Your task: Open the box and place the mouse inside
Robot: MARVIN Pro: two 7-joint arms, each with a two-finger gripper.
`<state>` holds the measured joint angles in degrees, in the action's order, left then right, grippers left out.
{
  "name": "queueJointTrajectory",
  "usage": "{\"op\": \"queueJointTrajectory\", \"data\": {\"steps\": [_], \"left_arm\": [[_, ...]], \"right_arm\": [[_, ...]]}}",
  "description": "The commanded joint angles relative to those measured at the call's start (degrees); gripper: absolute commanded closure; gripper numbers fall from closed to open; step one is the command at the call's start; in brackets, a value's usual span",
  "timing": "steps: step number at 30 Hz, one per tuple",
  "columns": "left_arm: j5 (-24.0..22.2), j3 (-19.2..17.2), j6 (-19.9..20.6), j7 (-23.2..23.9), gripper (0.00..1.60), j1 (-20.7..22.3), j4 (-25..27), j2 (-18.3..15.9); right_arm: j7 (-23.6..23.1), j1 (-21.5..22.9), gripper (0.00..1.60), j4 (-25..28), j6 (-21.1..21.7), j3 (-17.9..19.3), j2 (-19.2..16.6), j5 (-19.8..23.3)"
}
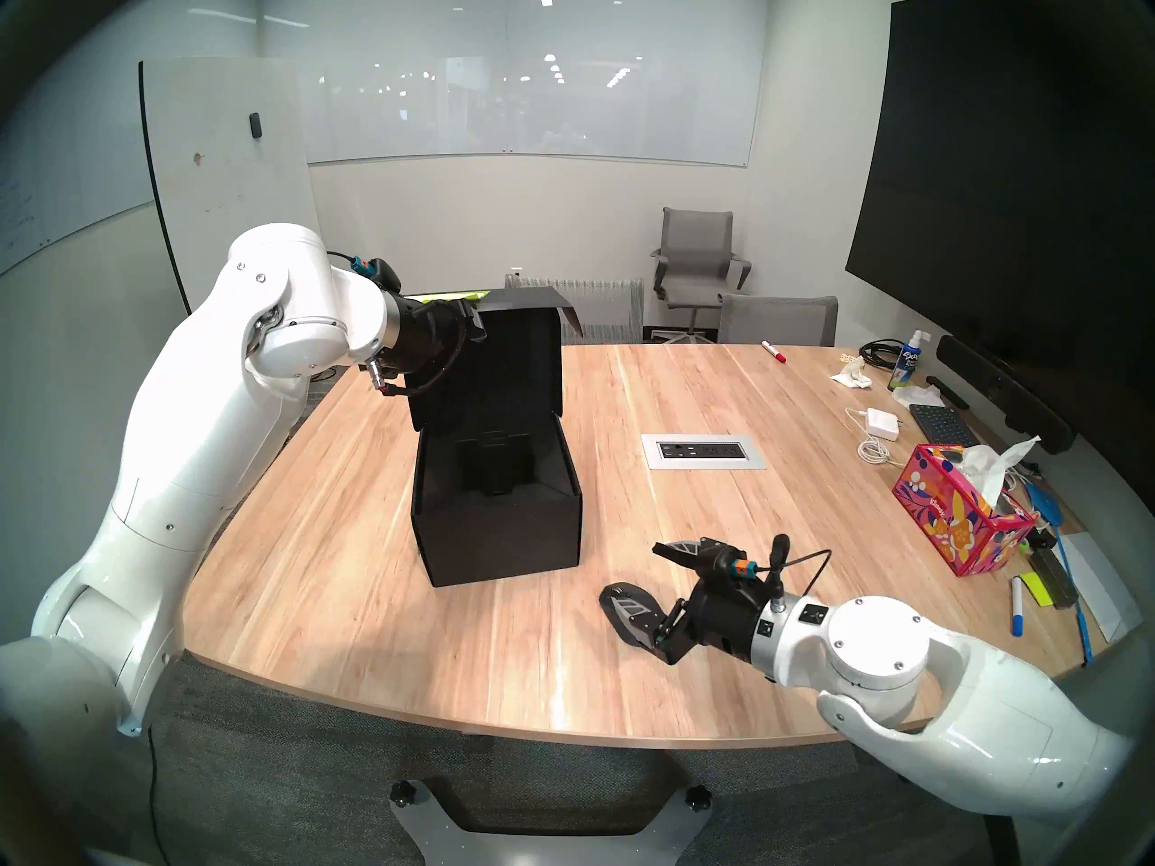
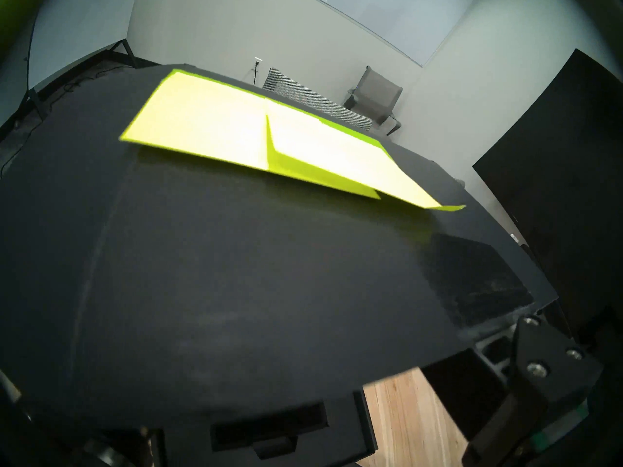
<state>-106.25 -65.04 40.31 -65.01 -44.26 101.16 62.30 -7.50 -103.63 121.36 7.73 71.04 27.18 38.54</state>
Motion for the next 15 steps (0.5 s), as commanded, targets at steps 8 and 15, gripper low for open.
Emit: {"op": "queueJointTrajectory", "data": {"steps": [8,15], "left_arm": [[-0.5,-0.2,-1.2,-6.1,0.0,8.4,-5.1,2.6],[-1.6,0.1,-1.9,-6.9,0.0,10.5,-7.4,2.6]], "right_arm": [[-0.1,0.4,0.0,0.8,-0.4,0.2,0.1,-0.1],[-0.1,0.4,0.0,0.8,-0.5,0.2,0.1,-0.1]]}}
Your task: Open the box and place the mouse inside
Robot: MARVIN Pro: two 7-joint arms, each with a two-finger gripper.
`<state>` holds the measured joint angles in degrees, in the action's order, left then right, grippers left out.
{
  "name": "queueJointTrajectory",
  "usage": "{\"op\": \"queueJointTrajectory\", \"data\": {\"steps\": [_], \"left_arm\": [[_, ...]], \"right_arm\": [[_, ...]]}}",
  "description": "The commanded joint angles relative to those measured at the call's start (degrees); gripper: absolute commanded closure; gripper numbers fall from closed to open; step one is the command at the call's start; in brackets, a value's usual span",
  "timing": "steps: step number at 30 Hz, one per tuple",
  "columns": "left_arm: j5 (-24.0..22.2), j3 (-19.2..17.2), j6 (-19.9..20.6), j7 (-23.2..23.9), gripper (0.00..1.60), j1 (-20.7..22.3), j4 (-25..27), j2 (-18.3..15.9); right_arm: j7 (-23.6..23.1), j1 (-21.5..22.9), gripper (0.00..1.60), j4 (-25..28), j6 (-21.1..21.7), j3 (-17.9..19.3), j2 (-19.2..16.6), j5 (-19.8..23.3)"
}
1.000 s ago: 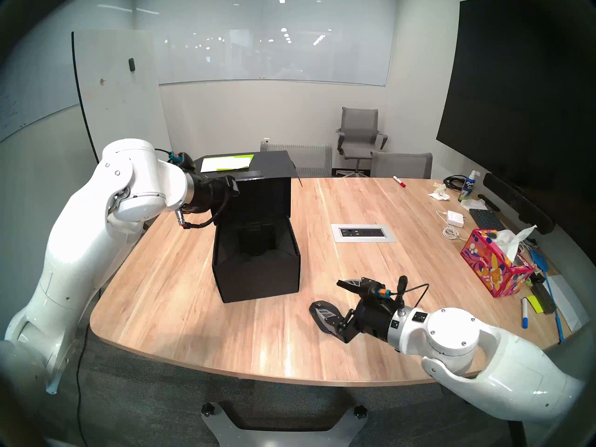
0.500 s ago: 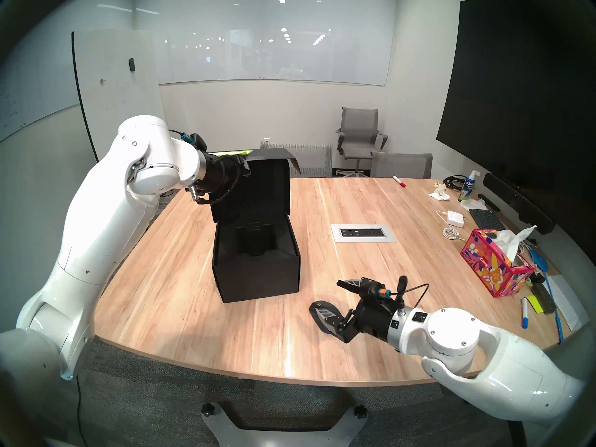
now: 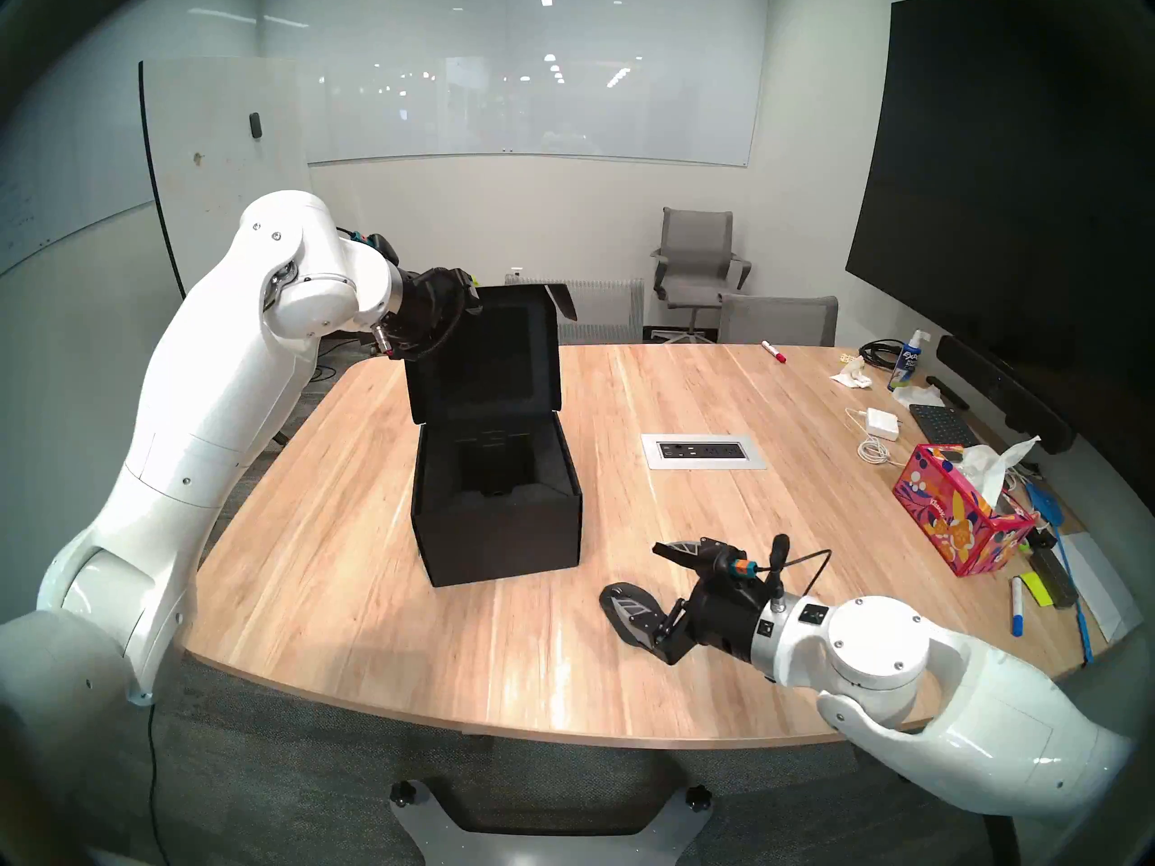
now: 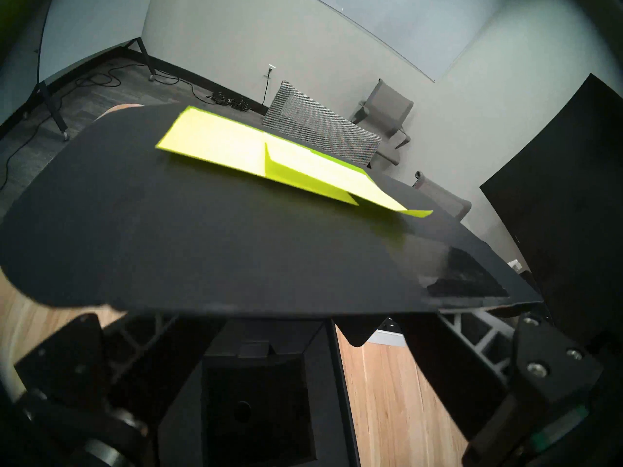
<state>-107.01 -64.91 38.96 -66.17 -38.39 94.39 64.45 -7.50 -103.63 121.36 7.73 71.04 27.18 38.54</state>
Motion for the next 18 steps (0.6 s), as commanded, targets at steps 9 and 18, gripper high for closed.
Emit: {"op": "queueJointTrajectory", "data": {"steps": [9,18], "left_arm": [[-3.1,1.3,-1.1,-6.7,0.0,5.6,-1.4,-0.7],[-6.0,-0.2,2.9,-3.8,0.0,-0.1,7.5,-8.0]], "right_arm": [[-0.1,0.3,0.0,0.8,-0.5,0.2,0.1,-0.2],[-0.1,0.4,0.0,0.8,-0.4,0.2,0.1,-0.1]]}}
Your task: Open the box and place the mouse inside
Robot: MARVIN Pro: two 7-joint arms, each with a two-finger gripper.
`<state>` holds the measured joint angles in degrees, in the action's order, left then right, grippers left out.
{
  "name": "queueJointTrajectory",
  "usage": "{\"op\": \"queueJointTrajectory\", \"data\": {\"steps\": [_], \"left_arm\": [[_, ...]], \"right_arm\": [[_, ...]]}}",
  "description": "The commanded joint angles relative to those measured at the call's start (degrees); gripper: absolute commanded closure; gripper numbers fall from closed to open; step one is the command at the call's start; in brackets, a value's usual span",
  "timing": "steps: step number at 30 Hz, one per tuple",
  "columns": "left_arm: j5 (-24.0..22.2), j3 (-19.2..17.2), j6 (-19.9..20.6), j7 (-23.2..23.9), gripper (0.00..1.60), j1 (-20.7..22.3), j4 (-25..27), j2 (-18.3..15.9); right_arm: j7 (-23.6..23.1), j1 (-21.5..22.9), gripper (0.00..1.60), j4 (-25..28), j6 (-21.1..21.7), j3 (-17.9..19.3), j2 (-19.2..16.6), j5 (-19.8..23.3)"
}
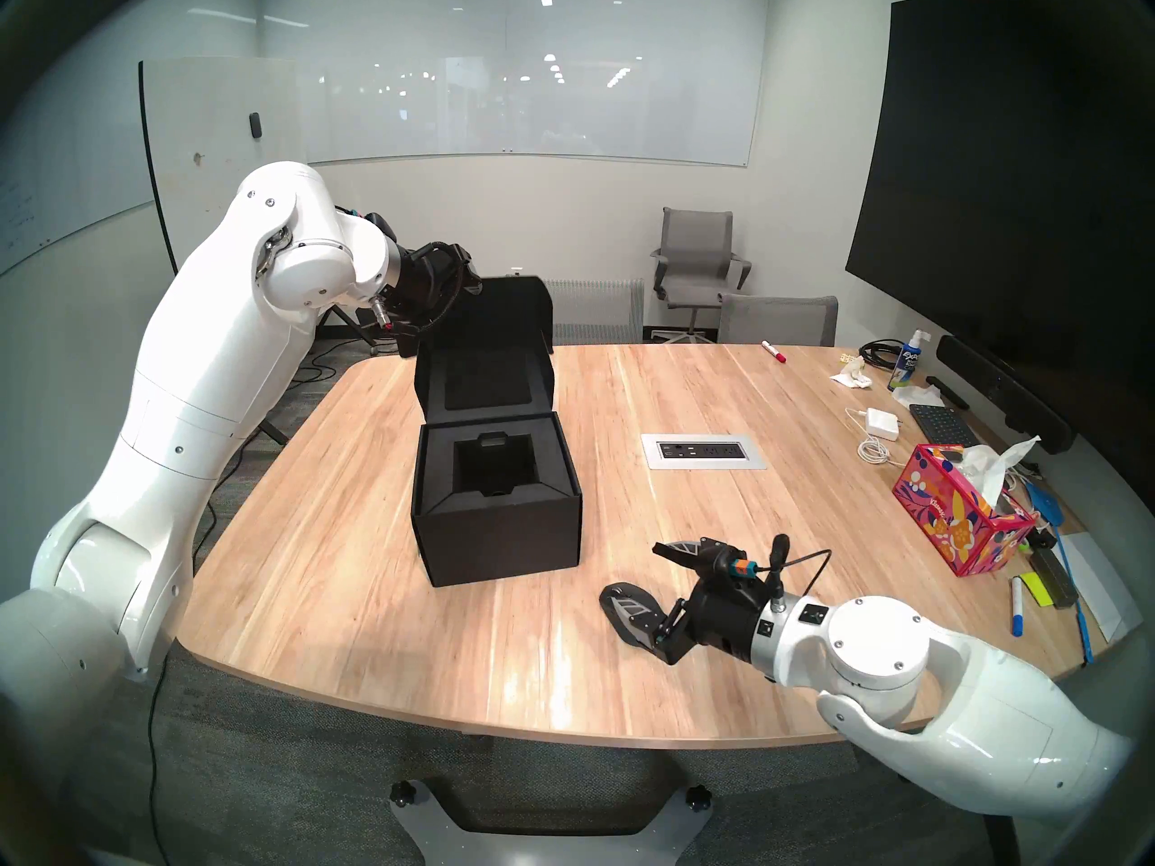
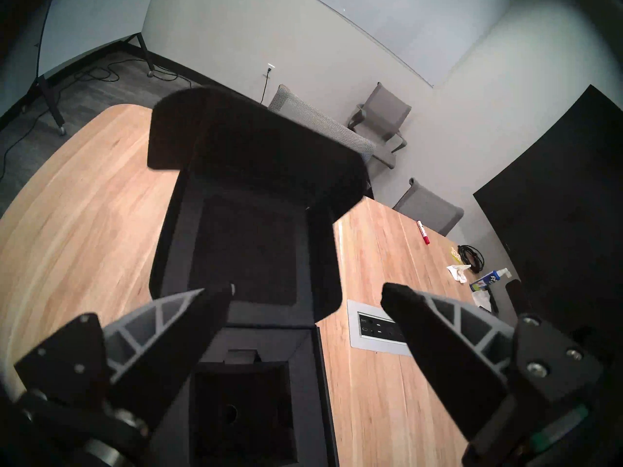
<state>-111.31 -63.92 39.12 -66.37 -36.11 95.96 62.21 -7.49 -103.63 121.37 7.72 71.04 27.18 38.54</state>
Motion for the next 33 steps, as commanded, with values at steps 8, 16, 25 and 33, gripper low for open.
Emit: {"op": "queueJointTrajectory", "data": {"steps": [8,16,25,33], "left_arm": [[-2.1,-4.5,5.6,0.7,0.0,-8.8,13.0,-11.4],[-0.7,-7.2,6.9,4.4,0.0,-16.1,18.8,-16.8],[3.9,-10.2,7.3,10.9,0.0,-24.4,22.5,-23.5],[6.9,-12.8,6.9,16.4,0.0,-30.0,22.4,-28.3]], "right_arm": [[-0.1,0.4,0.0,0.8,-0.4,0.2,0.1,-0.1],[-0.1,0.4,0.0,0.8,-0.4,0.2,0.1,-0.1],[-0.1,0.4,0.0,0.8,-0.4,0.2,0.1,-0.1],[-0.1,0.4,0.0,0.8,-0.4,0.2,0.1,-0.1]]}}
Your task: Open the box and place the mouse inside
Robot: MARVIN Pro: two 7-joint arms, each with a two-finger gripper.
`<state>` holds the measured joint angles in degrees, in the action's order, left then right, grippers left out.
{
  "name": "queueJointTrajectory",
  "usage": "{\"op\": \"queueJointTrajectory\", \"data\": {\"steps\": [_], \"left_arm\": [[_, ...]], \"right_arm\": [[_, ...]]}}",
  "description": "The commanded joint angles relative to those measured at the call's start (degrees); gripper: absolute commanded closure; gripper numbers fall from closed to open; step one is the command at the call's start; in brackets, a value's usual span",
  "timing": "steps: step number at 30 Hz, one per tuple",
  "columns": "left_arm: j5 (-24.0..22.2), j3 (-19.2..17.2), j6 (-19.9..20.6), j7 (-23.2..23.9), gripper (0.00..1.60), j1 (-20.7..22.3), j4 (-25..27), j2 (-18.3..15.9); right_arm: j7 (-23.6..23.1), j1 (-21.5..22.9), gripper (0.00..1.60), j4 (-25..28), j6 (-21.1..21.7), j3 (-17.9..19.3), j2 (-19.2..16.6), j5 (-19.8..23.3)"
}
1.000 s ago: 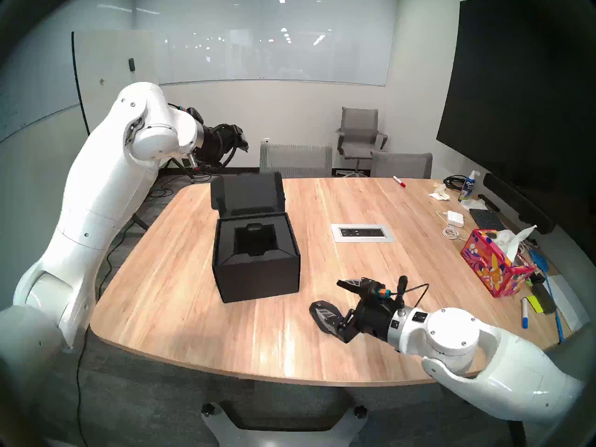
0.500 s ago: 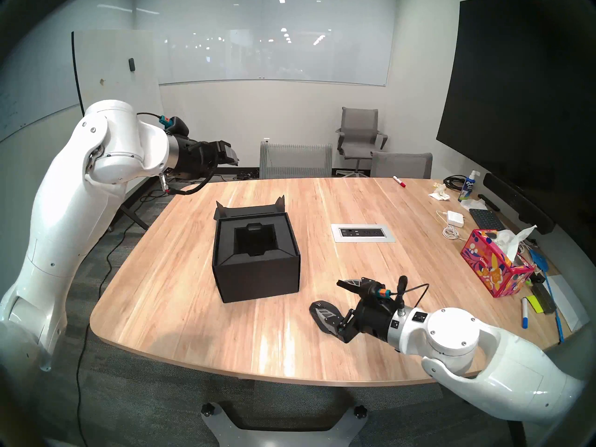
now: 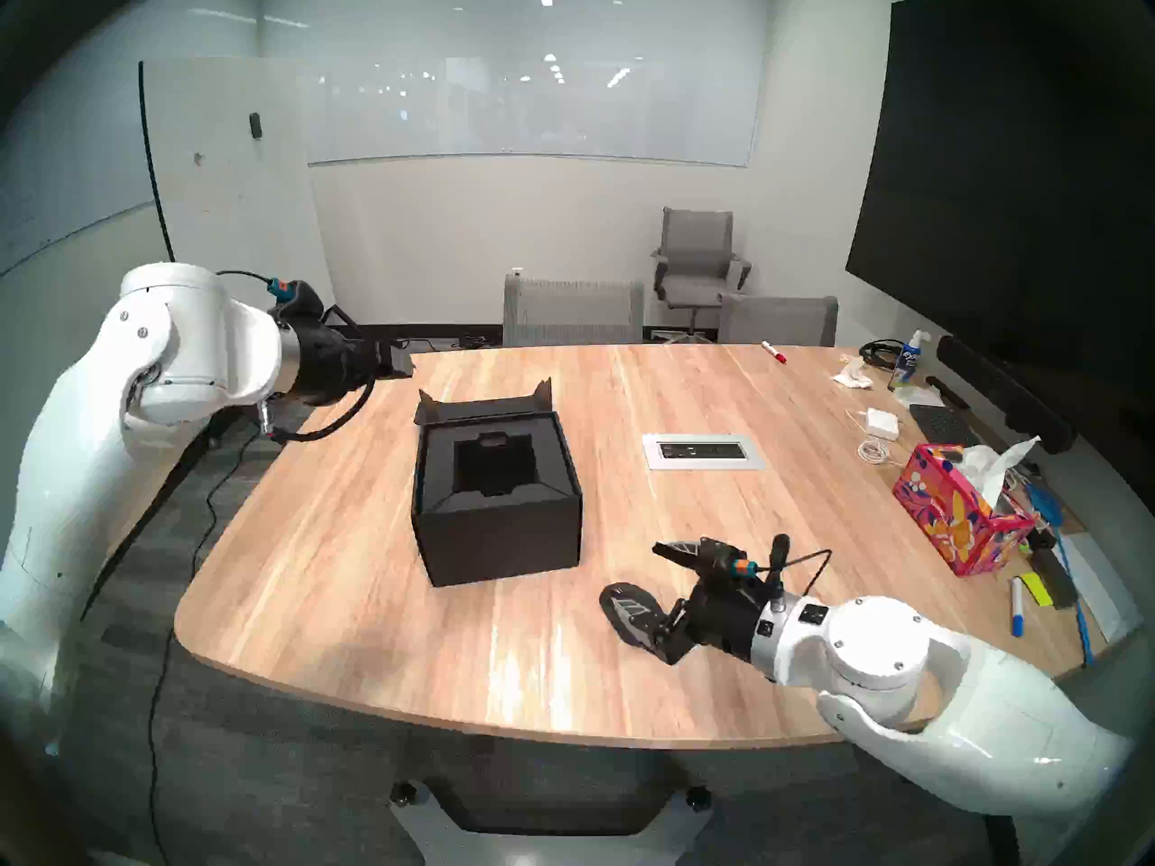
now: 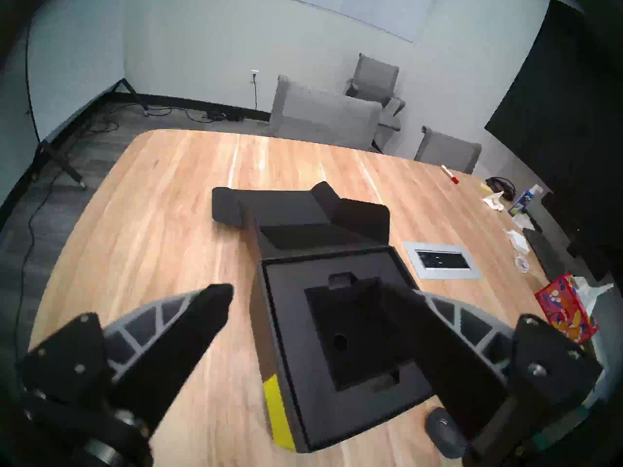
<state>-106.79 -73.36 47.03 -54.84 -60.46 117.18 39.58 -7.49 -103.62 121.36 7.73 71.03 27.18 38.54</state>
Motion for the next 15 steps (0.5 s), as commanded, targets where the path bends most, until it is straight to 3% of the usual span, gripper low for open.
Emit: {"op": "queueJointTrajectory", "data": {"steps": [1,3,5,6,15], "left_arm": [[2.8,-4.2,-1.1,6.1,0.0,-6.6,1.2,-6.3],[4.3,-6.0,-1.0,9.0,0.0,-8.7,1.2,-7.1],[4.1,-5.4,-1.0,8.1,0.0,-8.0,0.8,-7.1],[6.1,-7.1,-1.4,11.7,0.0,-10.5,0.9,-7.9],[9.9,-10.0,-1.6,20.4,0.0,-14.5,-1.0,-9.6]], "right_arm": [[-0.1,0.4,0.0,0.8,-0.4,0.2,0.1,-0.1],[-0.1,0.4,0.0,0.8,-0.4,0.2,0.1,-0.1],[-0.1,0.4,0.0,0.8,-0.4,0.2,0.1,-0.1],[-0.1,0.4,0.0,0.8,-0.4,0.2,0.1,-0.1],[-0.1,0.4,0.0,0.8,-0.3,0.2,0.1,-0.1]]}}
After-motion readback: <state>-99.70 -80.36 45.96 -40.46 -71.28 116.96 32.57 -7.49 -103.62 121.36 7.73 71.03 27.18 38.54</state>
